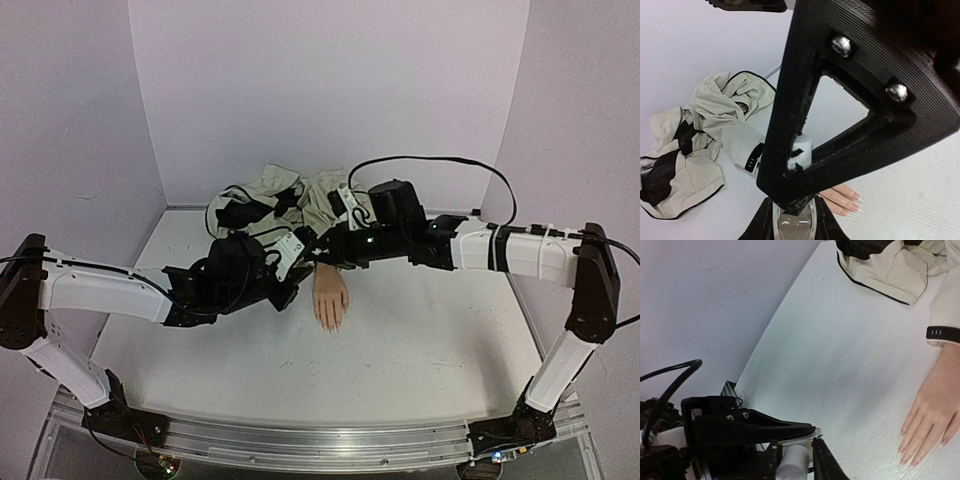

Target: Paint the nails

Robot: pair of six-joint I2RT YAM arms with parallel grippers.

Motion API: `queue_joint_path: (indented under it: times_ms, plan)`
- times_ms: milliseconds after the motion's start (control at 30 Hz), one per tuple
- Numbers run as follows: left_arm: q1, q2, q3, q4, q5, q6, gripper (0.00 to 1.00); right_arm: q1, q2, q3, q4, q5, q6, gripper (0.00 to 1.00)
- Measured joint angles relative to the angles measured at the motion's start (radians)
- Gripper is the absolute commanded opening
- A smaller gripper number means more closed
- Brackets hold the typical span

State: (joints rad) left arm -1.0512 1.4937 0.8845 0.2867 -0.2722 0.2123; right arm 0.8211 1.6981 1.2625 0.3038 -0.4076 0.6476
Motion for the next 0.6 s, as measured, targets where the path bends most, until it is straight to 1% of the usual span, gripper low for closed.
queue_joint_path:
  times_ms: [133, 233, 300, 367, 400, 467, 533, 567, 600]
  plan:
    - [0.000, 0.000, 0.000, -0.008, -0.001, 0.000, 0.00, 0.003, 0.000, 0.000, 0.003, 0.008, -0.010, 0.00]
    - [0.003, -0.001, 0.000, -0.014, 0.032, -0.008, 0.00, 0.004, 0.000, 0.000, -0.003, -0.007, -0.039, 0.00]
    - [0.017, -0.007, 0.000, -0.034, 0.103, -0.013, 0.00, 0.001, 0.000, 0.000, -0.022, -0.042, -0.094, 0.00]
    - [0.048, -0.029, -0.004, -0.067, 0.235, -0.031, 0.00, -0.006, 0.000, -0.004, -0.036, -0.117, -0.178, 0.00]
    - [0.081, -0.049, -0.012, -0.085, 0.363, -0.047, 0.00, -0.011, -0.001, -0.010, -0.033, -0.175, -0.221, 0.00]
    - [0.157, -0.082, -0.018, -0.128, 0.666, -0.095, 0.00, -0.022, -0.004, -0.029, -0.019, -0.344, -0.336, 0.00]
    - [0.215, -0.088, -0.017, -0.142, 0.950, -0.172, 0.00, -0.020, -0.011, -0.041, -0.010, -0.475, -0.426, 0.00]
    - [0.230, -0.087, -0.016, -0.142, 1.056, -0.214, 0.00, -0.014, -0.016, -0.043, -0.008, -0.526, -0.458, 0.00]
    - [0.238, -0.087, -0.013, -0.145, 1.123, -0.244, 0.00, -0.007, -0.017, -0.043, -0.004, -0.566, -0.483, 0.00]
